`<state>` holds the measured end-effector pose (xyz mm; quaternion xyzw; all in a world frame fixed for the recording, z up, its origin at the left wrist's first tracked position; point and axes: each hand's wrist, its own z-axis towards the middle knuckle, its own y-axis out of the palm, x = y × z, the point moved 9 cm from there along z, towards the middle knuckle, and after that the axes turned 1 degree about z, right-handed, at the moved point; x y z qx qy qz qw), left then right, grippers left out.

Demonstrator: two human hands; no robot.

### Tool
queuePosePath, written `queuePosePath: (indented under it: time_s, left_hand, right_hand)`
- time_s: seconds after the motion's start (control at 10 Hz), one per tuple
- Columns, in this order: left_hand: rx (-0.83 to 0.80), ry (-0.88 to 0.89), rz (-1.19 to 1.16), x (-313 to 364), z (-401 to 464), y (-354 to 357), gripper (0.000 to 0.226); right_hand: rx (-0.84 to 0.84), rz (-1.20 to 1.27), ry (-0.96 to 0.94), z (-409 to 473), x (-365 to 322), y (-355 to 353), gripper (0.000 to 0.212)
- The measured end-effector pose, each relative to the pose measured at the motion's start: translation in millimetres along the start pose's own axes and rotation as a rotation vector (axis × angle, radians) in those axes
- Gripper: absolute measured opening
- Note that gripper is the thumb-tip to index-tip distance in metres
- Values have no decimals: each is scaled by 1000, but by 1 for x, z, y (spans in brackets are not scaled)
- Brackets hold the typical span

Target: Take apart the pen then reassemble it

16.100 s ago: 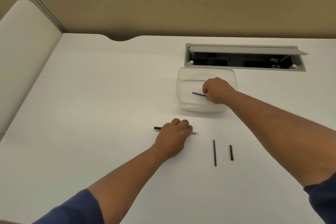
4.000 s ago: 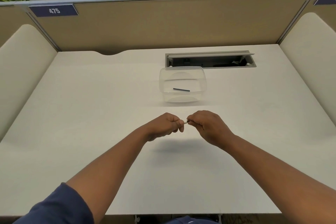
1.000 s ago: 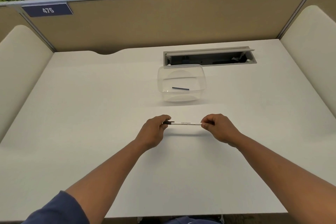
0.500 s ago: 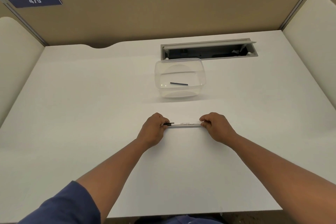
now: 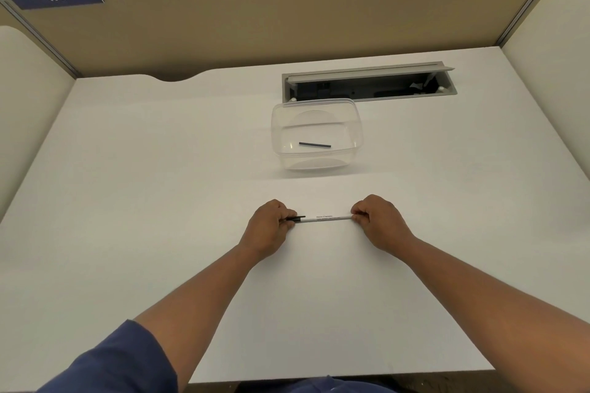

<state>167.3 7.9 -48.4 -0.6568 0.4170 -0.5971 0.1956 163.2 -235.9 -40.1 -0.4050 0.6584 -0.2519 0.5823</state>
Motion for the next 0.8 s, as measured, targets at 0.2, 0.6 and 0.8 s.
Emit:
queuePosePath:
  time_s: [0.2, 0.6, 0.8]
  left_hand:
    - [18, 3, -6, -1, -1, 0, 28]
    - [-7, -30, -8, -3, -1, 2, 31]
    - [50, 41, 92, 15, -1, -11, 43]
  right_hand:
    - [5, -19, -4, -2, 0, 1, 8]
    - [11, 36, 34, -5, 6, 4, 21]
    - [116, -15, -14, -8, -8, -7, 37]
